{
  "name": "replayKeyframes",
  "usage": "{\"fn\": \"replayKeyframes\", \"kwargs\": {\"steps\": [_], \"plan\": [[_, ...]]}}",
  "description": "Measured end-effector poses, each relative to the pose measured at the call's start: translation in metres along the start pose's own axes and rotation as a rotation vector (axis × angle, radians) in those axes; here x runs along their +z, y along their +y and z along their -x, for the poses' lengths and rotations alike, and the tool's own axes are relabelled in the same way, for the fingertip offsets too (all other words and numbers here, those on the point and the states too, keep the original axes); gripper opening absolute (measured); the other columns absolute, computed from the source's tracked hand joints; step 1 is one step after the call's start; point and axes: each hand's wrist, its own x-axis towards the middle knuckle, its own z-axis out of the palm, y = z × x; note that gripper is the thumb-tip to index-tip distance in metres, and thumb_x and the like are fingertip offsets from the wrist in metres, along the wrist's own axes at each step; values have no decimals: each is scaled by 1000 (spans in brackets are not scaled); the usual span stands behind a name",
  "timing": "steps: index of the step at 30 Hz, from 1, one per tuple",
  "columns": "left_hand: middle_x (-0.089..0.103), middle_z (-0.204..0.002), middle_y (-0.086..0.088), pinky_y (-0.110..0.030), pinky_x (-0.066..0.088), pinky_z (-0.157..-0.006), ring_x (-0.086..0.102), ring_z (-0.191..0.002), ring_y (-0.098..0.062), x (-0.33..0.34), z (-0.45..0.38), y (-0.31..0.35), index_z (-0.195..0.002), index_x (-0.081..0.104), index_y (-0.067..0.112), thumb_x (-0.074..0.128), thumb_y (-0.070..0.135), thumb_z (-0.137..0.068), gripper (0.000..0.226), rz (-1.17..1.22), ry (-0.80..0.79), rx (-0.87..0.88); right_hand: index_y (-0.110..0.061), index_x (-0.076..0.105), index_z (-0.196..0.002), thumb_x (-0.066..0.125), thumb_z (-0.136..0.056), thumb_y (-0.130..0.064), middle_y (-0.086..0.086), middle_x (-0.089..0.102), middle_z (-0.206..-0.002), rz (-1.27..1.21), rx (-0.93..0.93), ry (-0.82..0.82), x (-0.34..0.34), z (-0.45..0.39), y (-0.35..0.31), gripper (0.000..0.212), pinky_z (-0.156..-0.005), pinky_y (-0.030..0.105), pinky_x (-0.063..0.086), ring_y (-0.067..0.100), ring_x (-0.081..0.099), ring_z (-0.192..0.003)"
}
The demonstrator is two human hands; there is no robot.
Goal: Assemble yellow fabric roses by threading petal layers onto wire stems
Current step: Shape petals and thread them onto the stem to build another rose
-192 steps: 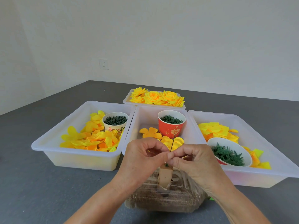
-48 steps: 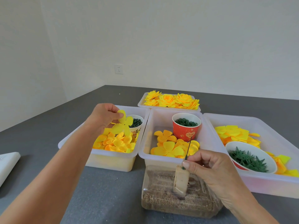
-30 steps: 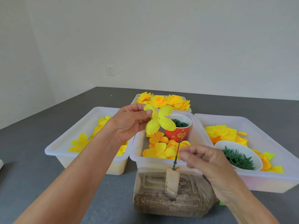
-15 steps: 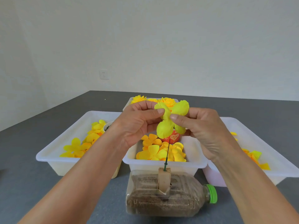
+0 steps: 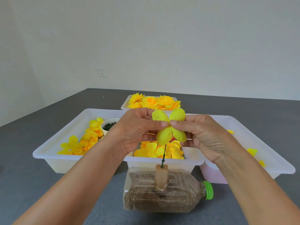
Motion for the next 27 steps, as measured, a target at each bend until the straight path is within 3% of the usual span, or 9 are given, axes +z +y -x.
{"fn": "replayKeyframes", "kwargs": {"steps": [2, 4, 8, 14, 19, 23, 27], "plan": [[70, -69, -6, -29, 58, -56, 67, -58, -18, -1, 2, -2, -86, 62, 6, 71, 10, -55, 32, 9, -6, -26, -10, 72, -80, 76, -44, -34, 8, 69, -75, 5, 37, -41, 0, 2, 1, 43, -54, 25, 48, 14, 59, -59], [70, -70, -7, -30, 57, -58, 67, -59, -18, -3, 3, -3, -84, 62, 6, 70, 9, -55, 30, 19, -10, -58, -13, 71, -74, 76, -41, -34, 5, 70, -71, -14, 70, -71, 0, 3, 1, 39, -49, 22, 48, 12, 60, -55], [69, -69, -7, -26, 56, -53, 66, -56, -17, -5, 3, -5, -81, 63, 7, 70, 7, -57, 26, 42, -6, -134, -14, 71, -71, 74, -48, -29, 4, 68, -66, -23, 126, -93, 3, 0, 4, 27, -46, 21, 46, 11, 58, -51], [70, -73, -7, -29, 57, -60, 66, -61, -18, -6, 2, -13, -82, 65, 9, 66, 0, -74, 12, 63, -6, -227, -15, 67, -76, 73, -66, -17, 2, 65, -62, -82, 229, -69, 4, -2, 12, 12, -46, 23, 45, 11, 56, -49], [71, -77, -8, -29, 57, -62, 67, -64, -19, -6, 4, -16, -83, 67, 10, 70, 6, -61, 23, 62, -32, -252, -14, 68, -80, 73, -49, -22, 4, 67, -63, -118, 243, -58, 4, -1, 16, 33, -46, 23, 46, 12, 59, -49], [72, -78, -8, -31, 56, -67, 66, -66, -19, -7, 5, -15, -83, 68, 10, 71, 12, -55, 29, 66, -51, -247, -13, 68, -82, 73, -47, -23, 4, 68, -65, -141, 226, -75, 3, -1, 15, 36, -46, 24, 46, 13, 60, -49], [72, -76, -8, -29, 57, -62, 67, -61, -17, -5, 7, -14, -79, 70, 11, 71, 12, -55, 24, 62, -64, -240, -12, 69, -81, 73, -46, -24, 5, 67, -66, -137, 218, -87, 2, 0, 16, 36, -46, 24, 46, 13, 60, -50]]}}
